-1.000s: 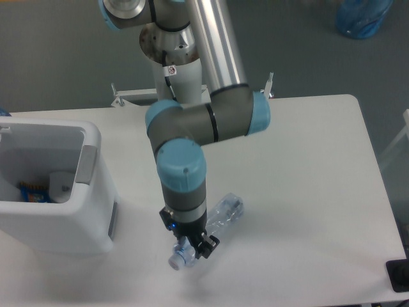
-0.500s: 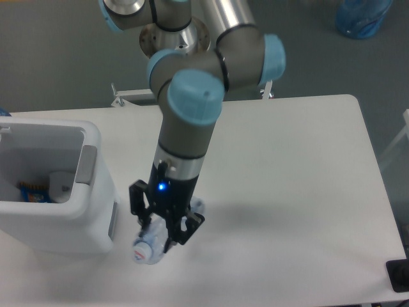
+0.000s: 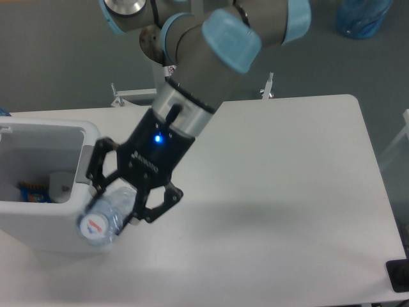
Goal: Place the trash in the trash can
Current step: 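Carry the bottle over the bin opening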
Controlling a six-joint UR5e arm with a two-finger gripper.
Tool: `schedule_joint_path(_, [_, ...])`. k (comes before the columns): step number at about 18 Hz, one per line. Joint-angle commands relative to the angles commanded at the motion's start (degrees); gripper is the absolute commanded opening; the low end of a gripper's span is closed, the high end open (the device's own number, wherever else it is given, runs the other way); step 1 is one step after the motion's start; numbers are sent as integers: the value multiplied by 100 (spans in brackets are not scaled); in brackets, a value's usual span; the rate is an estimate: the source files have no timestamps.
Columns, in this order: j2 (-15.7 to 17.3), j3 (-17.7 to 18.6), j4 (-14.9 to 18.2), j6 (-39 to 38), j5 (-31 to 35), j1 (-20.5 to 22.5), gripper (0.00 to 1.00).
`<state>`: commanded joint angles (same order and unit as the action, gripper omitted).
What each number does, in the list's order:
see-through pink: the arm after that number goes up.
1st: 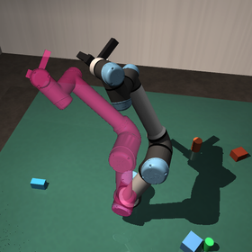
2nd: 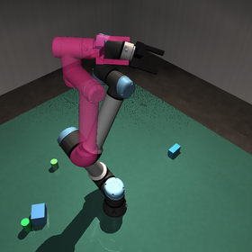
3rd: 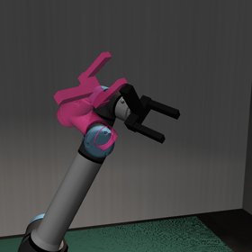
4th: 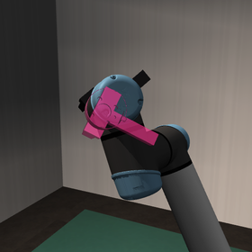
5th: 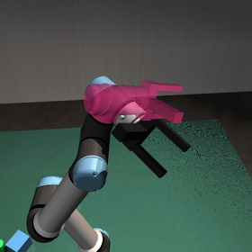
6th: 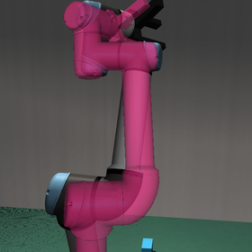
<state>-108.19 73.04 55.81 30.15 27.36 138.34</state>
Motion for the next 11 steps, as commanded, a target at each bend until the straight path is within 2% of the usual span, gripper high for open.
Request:
schedule_joint_path(5, [96, 26, 0, -167, -1046, 88, 56])
schedule_joint_path(9, [123, 88, -9, -150, -1136, -8, 56])
schedule_joint_path(11, [210, 271, -105, -88, -1127, -79, 56])
